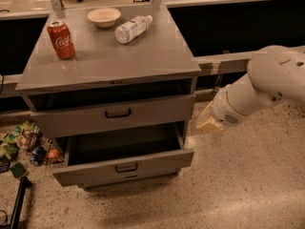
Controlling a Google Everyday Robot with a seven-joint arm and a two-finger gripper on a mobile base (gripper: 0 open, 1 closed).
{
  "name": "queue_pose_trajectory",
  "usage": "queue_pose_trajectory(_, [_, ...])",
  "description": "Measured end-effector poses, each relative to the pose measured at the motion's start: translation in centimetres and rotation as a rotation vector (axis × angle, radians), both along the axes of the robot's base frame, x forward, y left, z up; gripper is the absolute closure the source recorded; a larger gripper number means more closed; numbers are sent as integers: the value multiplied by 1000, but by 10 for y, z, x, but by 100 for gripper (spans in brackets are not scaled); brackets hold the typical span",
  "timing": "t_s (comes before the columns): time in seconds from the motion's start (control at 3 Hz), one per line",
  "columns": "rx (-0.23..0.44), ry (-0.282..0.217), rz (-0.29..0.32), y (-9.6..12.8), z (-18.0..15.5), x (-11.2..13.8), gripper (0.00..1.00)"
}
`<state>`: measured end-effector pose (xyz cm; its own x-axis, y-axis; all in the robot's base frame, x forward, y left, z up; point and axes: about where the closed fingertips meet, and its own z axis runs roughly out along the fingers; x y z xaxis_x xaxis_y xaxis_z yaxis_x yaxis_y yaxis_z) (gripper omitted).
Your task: Close middle drawer
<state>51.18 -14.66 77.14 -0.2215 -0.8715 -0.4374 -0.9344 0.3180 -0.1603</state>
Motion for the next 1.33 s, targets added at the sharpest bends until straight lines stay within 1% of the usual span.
queue_pose_trajectory(0.33, [14,7,2,2,-4,-1,100])
queue_pose_trajectory(0.67, [68,61,9,20,-55,-28,100])
queue_pose_trajectory(1.0, [131,59,44,43,-99,-44,100])
queue_pose_trajectory(1.33, [136,16,44,65,-123,-41,100])
